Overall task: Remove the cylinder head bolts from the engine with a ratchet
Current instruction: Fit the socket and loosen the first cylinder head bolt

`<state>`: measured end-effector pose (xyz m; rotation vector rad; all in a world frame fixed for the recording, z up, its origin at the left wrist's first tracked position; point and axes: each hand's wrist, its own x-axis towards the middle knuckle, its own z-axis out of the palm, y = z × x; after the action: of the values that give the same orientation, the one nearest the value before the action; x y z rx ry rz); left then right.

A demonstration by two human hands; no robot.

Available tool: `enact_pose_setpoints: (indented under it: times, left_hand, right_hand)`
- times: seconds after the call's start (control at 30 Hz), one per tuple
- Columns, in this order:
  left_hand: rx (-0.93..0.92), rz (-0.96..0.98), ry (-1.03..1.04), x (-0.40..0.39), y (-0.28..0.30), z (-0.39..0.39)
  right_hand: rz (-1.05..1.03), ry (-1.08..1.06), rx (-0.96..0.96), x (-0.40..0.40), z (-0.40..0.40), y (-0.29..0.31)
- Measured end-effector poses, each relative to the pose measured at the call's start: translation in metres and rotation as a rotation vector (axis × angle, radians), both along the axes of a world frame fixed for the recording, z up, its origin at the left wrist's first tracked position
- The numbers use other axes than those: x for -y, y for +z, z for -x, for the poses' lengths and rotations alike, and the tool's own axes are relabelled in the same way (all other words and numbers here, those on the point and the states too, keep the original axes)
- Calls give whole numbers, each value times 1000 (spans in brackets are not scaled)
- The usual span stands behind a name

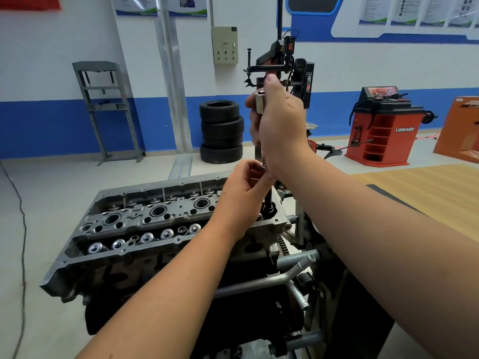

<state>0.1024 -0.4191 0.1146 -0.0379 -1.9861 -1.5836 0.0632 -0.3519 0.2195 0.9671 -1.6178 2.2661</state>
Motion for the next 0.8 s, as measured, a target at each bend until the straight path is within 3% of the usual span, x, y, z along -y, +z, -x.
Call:
enact_pose_setpoints:
  times: [0.17, 0.37, 0.53, 0.63, 0.8]
  left_hand:
    - [20, -40, -61, 1, 3, -3]
    - [12, 15, 6, -1, 2, -1]
    - [-7, -32, -50, 3, 2, -2]
    - [28, -7, -71, 2, 2, -3]
    - [24, -24, -51, 1, 3, -1]
  right_hand:
    - [8, 145, 13, -6, 3, 1]
    - [-31, -75, -78, -7, 0, 0]
    - [38, 27, 20, 0, -3, 3]
    - [16, 65, -62, -1, 0, -2]
    - [-29, -64, -161, -1, 3, -5]
